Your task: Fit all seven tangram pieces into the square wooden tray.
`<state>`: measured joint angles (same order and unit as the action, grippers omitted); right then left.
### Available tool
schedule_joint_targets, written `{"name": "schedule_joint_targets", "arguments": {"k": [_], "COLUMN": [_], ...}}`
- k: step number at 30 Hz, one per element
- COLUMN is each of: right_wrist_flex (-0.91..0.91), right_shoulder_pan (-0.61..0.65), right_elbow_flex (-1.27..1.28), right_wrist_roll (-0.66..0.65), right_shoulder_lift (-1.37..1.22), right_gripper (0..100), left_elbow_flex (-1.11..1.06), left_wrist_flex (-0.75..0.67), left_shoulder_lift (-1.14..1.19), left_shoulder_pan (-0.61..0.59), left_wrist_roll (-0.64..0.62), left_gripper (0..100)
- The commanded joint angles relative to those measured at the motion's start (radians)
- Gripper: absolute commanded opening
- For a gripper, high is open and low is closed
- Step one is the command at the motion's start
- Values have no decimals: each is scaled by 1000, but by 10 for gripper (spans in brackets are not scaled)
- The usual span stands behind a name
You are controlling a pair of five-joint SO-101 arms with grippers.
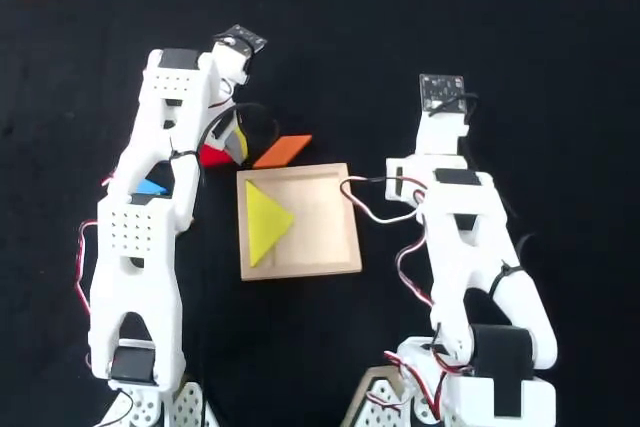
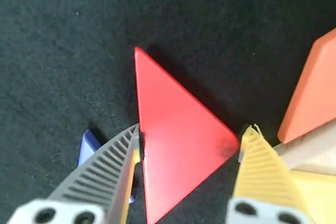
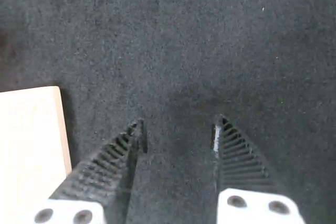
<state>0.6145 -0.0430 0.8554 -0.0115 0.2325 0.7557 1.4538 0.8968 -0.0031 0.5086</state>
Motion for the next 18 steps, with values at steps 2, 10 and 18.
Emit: {"name": "schedule_joint_targets", "arguments": {"k": [2, 10, 18], "right_wrist_flex": [-12, -14, -14], "right_shoulder_pan": [-11, -15, -17], "right_elbow_flex": [-7, -5, -5], "right_wrist_roll": [-14, -14, -14], "right_shoulder_lift": [39, 42, 44], "right_gripper": [208, 208, 208], "left_elbow_flex": [90, 259, -101], "left_wrist_flex": [58, 310, 305], "left_shoulder_lift": [-29, -189, -542], "left_shoulder_pan": [19, 137, 223], "left_wrist_roll": [-20, -362, -836], "left_gripper": [145, 148, 145]}}
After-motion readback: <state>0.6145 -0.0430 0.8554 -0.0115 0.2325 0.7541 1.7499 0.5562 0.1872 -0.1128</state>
